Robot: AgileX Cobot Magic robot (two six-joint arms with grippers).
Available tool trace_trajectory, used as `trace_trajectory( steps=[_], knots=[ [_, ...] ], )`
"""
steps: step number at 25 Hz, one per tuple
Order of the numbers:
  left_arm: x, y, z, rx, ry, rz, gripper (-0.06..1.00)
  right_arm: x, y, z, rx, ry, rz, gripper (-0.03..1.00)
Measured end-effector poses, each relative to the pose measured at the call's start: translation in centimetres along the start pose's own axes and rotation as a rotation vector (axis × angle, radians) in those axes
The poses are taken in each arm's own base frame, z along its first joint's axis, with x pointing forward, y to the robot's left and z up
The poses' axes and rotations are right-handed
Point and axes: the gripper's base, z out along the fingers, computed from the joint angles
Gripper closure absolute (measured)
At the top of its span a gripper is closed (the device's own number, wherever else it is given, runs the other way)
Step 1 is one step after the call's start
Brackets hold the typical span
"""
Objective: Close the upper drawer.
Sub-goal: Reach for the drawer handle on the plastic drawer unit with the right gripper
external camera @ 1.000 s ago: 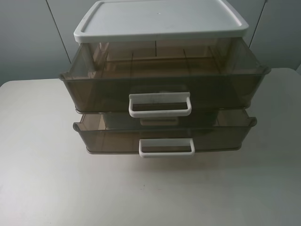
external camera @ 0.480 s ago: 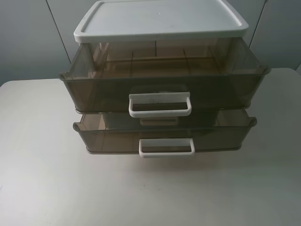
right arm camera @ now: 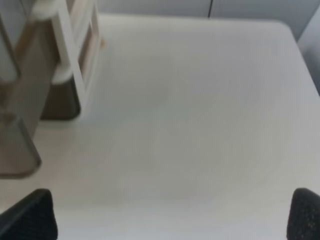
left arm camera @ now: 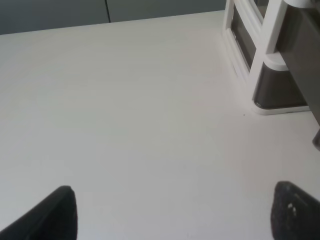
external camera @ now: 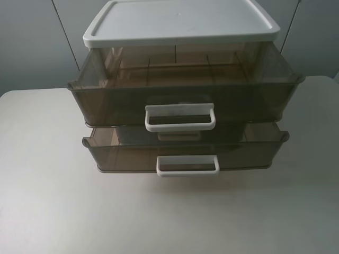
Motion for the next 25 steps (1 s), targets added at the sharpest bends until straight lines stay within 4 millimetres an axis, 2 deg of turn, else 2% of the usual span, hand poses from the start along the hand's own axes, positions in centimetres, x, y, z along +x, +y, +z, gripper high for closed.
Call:
trace_trajectory(
  steps=[7, 10, 15, 21, 25],
  knots=[
    [0.0, 0.0, 0.0, 0.000, 0.000, 0.000, 0.20, -7.8, 0.3, 1.8, -0.067, 0.154, 0.007, 0.27],
    [0.0, 0.0, 0.0, 0.000, 0.000, 0.000, 0.20, -9.6, 1.2, 3.3, -0.163, 0.208, -0.111, 0.27],
    [0.0, 0.0, 0.0, 0.000, 0.000, 0.000, 0.20, -9.8, 4.6, 4.8, -0.405, 0.272, -0.380, 0.27],
    [0.0, 0.0, 0.0, 0.000, 0.000, 0.000, 0.20, -8.5, 10.5, 4.0, -0.789, 0.300, -0.707, 0.27],
    [0.0, 0.0, 0.0, 0.000, 0.000, 0.000, 0.20, -7.5, 14.2, 4.3, -0.921, 0.328, -0.834, 0.27]
  ],
)
